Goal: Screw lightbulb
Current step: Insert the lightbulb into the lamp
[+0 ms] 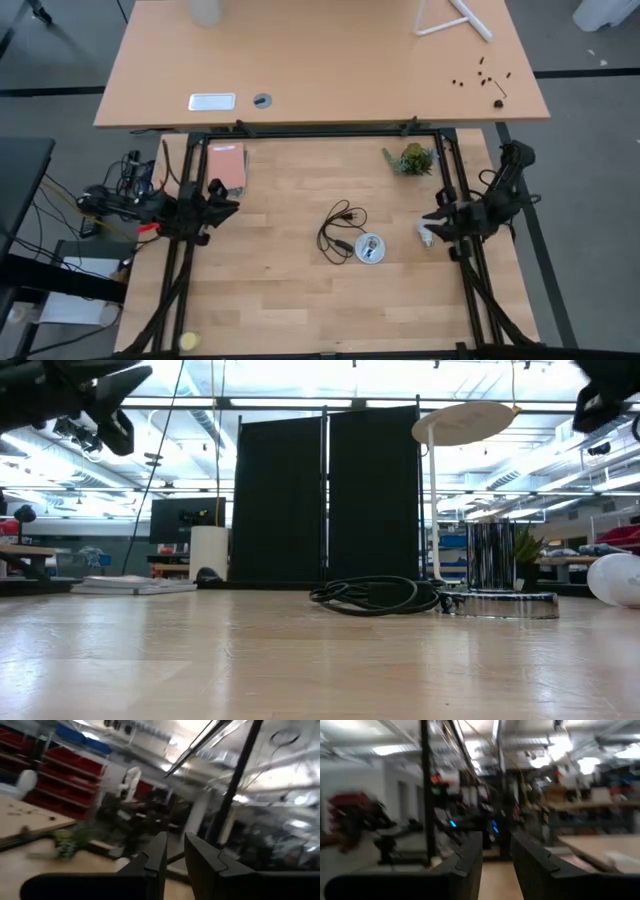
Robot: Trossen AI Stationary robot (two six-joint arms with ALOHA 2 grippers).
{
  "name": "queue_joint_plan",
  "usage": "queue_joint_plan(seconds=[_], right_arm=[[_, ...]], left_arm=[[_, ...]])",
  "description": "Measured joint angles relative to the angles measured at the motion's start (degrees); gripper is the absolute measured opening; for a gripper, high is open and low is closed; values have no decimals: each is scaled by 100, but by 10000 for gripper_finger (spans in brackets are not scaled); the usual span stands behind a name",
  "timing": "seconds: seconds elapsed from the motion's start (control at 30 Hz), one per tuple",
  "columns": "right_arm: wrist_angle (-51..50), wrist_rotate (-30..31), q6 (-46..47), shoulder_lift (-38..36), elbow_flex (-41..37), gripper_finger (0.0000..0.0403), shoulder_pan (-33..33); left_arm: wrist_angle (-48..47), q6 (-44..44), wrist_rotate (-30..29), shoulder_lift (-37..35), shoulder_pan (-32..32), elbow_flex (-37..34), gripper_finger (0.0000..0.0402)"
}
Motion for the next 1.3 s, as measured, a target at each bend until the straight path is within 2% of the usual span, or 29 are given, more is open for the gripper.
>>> queue_joint_plan(seconds=[0.17,0.3,0.4,0.5,0.6,0.7,0.77,0.83,0.97,1.03,1.3], right_arm=[[-186,736,650,855,33,112,-85],[-838,1568,1173,1623,631,112,-57],[-1889,1998,1787,2226,1376,112,1],[-3600,1974,3210,2820,2339,112,2],[-5899,1291,5132,3502,3251,112,-105],[-8100,54,7174,4203,3956,112,-324],[-9137,-880,8057,4632,4347,114,-455],[-9871,-1551,8630,4994,4568,121,-531],[-10521,-2561,9486,5445,4694,147,-594],[-10517,-2977,9643,5578,4689,167,-589],[-10496,-3182,10725,5625,4563,296,-393]], left_arm=[[-14,476,-294,1163,-2,520,71],[-15,741,-432,2263,-2,1034,71],[-103,889,-439,2984,-2,1421,71],[-61,857,-475,3551,-2,1782,73],[-79,870,-483,4040,-2,2092,88],[-59,892,-490,4458,-2,2409,117],[-85,896,-484,4665,-7,2574,138],[-106,908,-474,4830,-7,2713,156],[-103,1014,-457,4988,-7,2859,173],[-89,897,-471,5024,-7,2908,175],[-96,863,-831,5032,-7,2908,176]])
